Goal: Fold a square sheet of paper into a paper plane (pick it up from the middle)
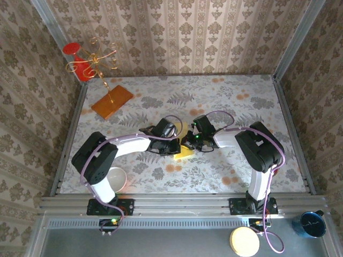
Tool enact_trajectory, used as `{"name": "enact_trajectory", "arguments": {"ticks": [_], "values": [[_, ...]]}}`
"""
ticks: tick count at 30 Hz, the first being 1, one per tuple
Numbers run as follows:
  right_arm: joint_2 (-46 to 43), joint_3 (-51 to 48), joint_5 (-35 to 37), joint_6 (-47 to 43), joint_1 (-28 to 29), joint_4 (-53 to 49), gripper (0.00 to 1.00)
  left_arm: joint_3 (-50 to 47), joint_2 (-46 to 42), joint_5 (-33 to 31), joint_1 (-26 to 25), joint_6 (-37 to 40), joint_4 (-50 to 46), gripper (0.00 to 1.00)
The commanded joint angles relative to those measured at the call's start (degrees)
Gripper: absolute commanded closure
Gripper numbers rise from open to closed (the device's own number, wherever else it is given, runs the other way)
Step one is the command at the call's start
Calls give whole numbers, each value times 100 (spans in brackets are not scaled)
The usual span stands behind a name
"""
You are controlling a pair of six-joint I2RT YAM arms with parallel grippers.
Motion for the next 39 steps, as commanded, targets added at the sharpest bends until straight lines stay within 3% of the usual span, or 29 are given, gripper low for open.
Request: {"name": "enact_trajectory", "arguments": {"ticks": [1,23,39], "values": [[348,-295,387,73,-64,-845,98,25,131,132,-9,-59,37,100],[342,-342,382,35,-121,-875,98,-143,363,192,12,39,-108,100],[443,-344,402,0,-185,-974,99,-1550,-568,338,34,-295,-255,100]]}}
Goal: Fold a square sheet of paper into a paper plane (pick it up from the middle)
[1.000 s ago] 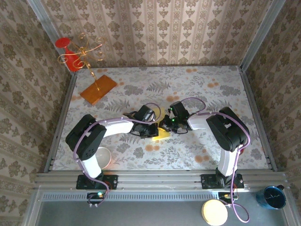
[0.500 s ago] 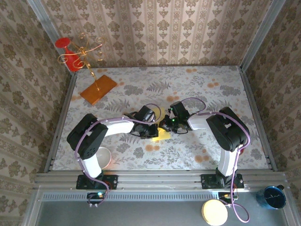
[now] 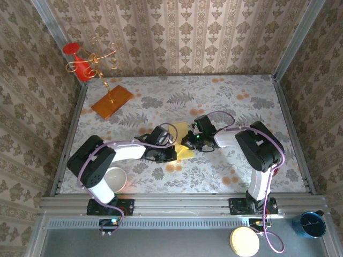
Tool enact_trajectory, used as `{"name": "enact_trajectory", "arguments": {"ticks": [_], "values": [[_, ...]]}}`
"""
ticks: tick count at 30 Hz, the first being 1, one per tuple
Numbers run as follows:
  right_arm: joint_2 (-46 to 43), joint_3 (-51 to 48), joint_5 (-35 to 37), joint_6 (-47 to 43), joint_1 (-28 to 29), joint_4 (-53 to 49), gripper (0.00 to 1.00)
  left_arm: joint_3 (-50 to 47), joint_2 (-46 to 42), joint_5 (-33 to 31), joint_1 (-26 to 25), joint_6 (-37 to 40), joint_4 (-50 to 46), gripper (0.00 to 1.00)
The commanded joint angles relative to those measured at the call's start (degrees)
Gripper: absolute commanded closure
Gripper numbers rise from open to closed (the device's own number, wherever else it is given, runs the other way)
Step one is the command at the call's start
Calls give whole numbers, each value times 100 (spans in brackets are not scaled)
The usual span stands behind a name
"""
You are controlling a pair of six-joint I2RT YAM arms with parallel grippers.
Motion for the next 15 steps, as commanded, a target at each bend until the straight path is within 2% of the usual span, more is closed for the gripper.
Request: {"name": "enact_trajectory", "arguments": {"ticks": [1,6,9,15], "values": [[411,-315,538,-15,-117,-1009,99,-428,-263,81,0,-158,-1042,100],[391,-348,483,7,-117,-929,99,-108,-1027,-191,148,-37,-1018,100],[381,-368,475,42,-117,-888,99,54,-1256,-484,127,79,-575,100],[390,-401,458,108,-117,-785,99,667,-271,-237,110,93,-264,100]]}}
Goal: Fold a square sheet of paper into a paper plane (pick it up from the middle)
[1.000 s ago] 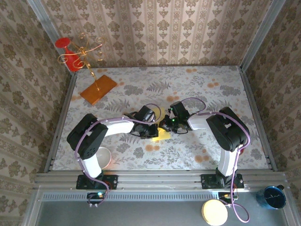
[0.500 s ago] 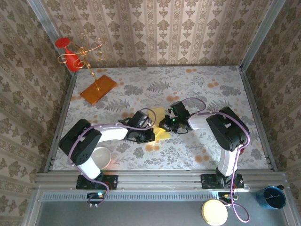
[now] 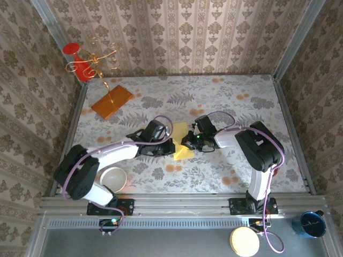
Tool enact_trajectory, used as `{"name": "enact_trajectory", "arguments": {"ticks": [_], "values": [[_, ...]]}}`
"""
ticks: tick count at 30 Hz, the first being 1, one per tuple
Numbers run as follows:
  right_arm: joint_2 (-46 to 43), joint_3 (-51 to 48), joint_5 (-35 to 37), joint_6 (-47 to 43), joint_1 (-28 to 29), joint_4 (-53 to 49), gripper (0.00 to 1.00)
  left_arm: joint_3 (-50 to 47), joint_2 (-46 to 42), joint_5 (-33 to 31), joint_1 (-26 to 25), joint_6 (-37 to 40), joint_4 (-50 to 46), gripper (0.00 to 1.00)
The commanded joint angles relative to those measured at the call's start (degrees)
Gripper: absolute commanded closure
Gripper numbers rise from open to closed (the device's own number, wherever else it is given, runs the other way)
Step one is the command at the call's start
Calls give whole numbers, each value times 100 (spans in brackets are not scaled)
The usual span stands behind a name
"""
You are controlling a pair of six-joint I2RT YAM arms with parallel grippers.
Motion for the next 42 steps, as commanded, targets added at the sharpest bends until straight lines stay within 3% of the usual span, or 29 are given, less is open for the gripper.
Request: {"name": "enact_trajectory", "arguments": {"ticks": [1,12,24,42], "values": [[388,-338,500,93,-96,-912,99,274,558,68,0,87,140,100],[238,-316,388,-1,-91,-770,98,36,1104,-5,35,-120,-56,100],[-687,-96,132,-872,94,-841,98,-152,1307,-72,97,-178,-446,100],[-135,175,-73,-923,410,-868,98,-113,1390,-6,114,-182,-567,100]]}}
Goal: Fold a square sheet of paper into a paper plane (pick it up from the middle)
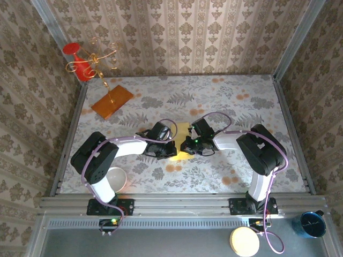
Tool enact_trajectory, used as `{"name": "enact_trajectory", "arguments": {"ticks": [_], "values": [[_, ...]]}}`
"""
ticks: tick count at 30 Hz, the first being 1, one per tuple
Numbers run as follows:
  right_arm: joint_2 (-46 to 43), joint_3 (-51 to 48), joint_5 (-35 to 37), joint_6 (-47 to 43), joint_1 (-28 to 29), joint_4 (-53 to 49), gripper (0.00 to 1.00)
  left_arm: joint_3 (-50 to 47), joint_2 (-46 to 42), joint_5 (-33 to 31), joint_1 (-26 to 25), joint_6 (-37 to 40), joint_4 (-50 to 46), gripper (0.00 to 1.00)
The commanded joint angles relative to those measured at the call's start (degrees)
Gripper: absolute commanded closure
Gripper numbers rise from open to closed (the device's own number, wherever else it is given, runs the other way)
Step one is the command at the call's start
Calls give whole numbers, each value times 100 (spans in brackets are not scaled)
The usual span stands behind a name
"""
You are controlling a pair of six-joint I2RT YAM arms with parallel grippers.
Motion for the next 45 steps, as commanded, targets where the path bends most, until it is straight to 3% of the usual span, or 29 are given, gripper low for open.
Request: {"name": "enact_trajectory", "arguments": {"ticks": [1,11,23,36,45], "values": [[151,170,-32,-174,36,-235,98,-170,295,-209,23,-39,-820,100],[-237,189,340,-314,-99,-430,98,-222,258,-220,61,-29,-929,100],[81,377,359,-460,147,-655,98,-228,330,-205,65,-38,-1005,100],[490,380,548,-608,-1180,-743,98,-377,280,-194,106,-117,-1109,100],[347,686,646,-713,-1444,-1012,98,88,69,-39,125,131,-1210,100]]}}
